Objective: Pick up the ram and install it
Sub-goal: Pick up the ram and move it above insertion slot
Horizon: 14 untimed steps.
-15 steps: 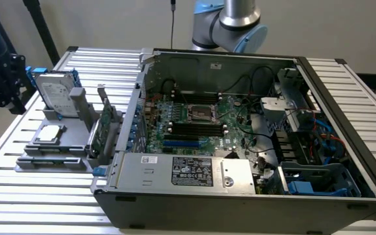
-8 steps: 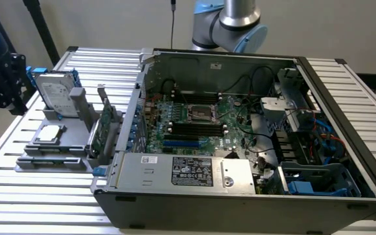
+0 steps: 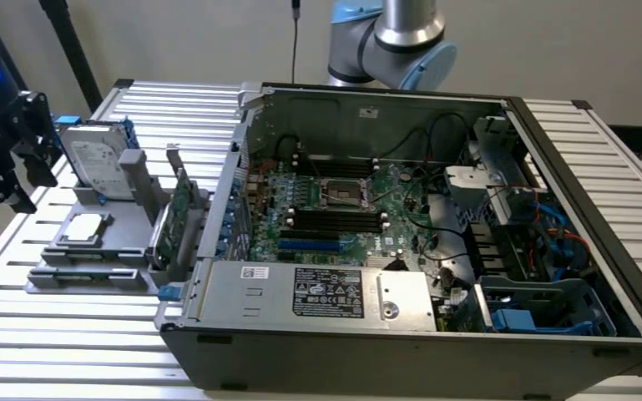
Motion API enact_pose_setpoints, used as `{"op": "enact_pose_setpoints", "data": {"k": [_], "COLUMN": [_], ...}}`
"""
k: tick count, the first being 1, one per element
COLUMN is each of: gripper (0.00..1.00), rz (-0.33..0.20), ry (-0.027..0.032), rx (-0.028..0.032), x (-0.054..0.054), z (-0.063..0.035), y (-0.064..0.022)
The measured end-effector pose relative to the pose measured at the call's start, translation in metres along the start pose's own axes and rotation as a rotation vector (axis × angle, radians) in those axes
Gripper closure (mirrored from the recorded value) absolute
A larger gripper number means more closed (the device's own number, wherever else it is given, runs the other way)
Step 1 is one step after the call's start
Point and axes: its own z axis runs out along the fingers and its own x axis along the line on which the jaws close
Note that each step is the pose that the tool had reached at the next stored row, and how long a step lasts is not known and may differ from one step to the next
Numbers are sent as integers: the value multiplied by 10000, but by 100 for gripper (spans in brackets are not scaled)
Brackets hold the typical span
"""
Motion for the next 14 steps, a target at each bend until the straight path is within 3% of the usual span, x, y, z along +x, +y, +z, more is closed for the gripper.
{"op": "enact_pose_setpoints", "data": {"k": [14], "gripper": [52], "rz": [-5], "ry": [1], "rx": [-1], "x": [65], "z": [253], "y": [-43]}}
